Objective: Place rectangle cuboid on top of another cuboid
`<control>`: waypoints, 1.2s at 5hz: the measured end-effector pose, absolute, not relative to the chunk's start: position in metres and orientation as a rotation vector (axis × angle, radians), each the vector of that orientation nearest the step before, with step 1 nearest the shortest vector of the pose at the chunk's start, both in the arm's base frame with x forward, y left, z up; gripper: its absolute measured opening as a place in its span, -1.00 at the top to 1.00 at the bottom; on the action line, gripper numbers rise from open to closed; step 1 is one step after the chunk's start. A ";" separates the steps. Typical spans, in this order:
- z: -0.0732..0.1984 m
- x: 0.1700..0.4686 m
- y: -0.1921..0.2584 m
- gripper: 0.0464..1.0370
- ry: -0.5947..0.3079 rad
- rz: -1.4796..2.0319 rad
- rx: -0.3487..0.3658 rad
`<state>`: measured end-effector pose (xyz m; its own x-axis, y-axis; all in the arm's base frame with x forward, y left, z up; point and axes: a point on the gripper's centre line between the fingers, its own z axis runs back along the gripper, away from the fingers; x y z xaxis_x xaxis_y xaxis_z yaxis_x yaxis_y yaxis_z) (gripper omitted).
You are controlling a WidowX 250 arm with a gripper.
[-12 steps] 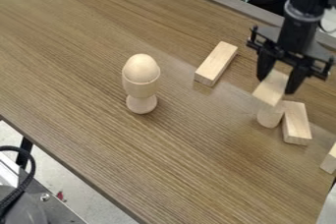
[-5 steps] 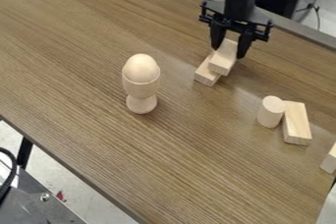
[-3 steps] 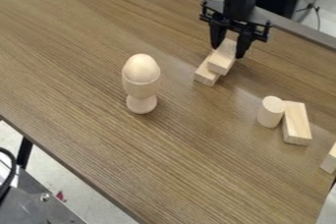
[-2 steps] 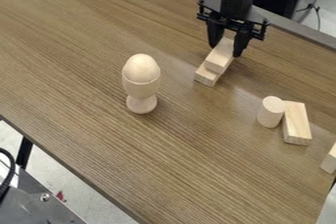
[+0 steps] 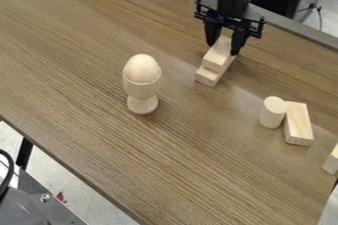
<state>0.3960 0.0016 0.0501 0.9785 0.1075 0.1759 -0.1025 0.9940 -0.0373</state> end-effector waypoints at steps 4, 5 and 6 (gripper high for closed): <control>0.037 0.396 0.003 -0.93 -0.147 0.116 -0.020; 0.052 0.393 0.003 -0.93 -0.181 0.118 -0.011; 0.091 0.379 -0.002 -0.93 -0.243 0.111 0.002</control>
